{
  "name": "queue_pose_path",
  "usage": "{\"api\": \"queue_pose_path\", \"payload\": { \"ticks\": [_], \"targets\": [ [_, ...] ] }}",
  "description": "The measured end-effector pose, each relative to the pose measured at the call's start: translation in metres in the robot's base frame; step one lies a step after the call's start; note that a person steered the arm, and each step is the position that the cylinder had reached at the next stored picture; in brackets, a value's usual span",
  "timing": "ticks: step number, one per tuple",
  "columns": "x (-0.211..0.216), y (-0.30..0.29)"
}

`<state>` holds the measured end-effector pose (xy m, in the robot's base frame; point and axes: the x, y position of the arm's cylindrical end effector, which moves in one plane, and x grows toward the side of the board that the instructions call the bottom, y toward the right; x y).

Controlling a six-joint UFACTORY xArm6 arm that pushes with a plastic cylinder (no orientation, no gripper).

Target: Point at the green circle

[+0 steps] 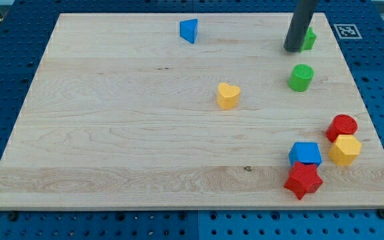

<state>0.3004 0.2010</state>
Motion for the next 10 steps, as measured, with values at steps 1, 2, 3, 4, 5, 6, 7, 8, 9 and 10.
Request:
{"api": "queue_pose_path", "payload": {
  "ticks": [1,2,3,4,5,6,7,8,9,10],
  "targets": [
    [-0.010,0.004],
    [0.009,0.003],
    [0.030,-0.008],
    [0.037,-0.025],
    [0.040,-0.032],
    [0.040,-0.032],
    [0.040,-0.032],
    [0.041,-0.032],
    [0.042,-0.032],
    [0.043,-0.032]
  ]
}}
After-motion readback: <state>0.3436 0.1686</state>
